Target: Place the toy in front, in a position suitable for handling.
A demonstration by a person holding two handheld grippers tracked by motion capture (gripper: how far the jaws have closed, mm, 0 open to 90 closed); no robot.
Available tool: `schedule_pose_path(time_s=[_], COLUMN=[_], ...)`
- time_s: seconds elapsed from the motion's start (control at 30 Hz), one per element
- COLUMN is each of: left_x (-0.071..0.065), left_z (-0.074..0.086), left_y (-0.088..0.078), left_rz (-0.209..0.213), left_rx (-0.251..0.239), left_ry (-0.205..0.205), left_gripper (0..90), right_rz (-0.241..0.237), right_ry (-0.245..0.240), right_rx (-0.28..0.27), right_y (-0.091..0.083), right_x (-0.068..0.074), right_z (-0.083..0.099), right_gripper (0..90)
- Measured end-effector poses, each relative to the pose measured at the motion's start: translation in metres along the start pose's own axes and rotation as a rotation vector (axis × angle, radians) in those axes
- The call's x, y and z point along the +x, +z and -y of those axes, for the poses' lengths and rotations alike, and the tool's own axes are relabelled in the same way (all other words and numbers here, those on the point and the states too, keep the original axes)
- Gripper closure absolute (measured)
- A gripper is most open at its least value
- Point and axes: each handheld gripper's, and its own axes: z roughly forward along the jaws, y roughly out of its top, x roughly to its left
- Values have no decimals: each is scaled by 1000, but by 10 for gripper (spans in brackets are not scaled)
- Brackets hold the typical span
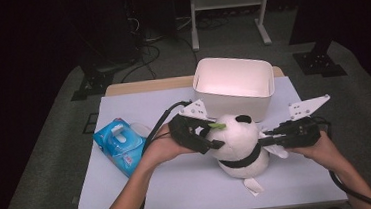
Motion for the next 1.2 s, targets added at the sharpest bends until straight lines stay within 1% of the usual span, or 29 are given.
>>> schedule_pose_path(time_s=[0.03,0.17,0.3,0.37,0.43,0.53,0.6,0.63,0.67,0.7,0.77,0.87,1.0,1.1,1.2], left_x=[-1,-3,-4,-5,-7,-7,-8,-10,-10,-10,-9,-9,-9,-5,1], left_z=[-2,-8,-15,-19,-22,-24,-25,-27,-28,-28,-26,-26,-28,-28,-24], left_y=[2,10,16,21,25,27,30,32,32,32,32,33,35,35,36], left_rz=[5,12,10,13,4,8,17,12,8,4,5,6,-2,-10,-12], left_rx=[0,11,23,32,44,45,43,44,52,53,49,40,38,43,56], left_ry=[-2,14,26,31,39,42,48,50,59,58,54,49,51,28,6], left_gripper=[345,338,337,334,323,322,323,322,321,318,314,300,277,250,210], right_rz=[8,32,40,40,44,40,23,25,36,47,58,56,68,88,88], right_ry=[-3,-24,-56,-76,-95,-114,-127,-137,-158,-173,-175,-150,-119,-112,-95], right_rx=[2,-7,-10,-10,2,10,-6,-2,17,36,60,77,69,69,56], right_y=[-5,-19,-26,-27,-26,-24,-23,-23,-20,-19,-17,-17,-22,-24,-27], right_x=[1,5,12,15,17,19,21,23,24,25,24,20,17,17,15], right_z=[-1,-9,-24,-32,-41,-51,-59,-62,-66,-69,-68,-60,-51,-46,-41], right_gripper=[783,783,784,784,784,785,784,785,785,785,788,791,792,792,793])
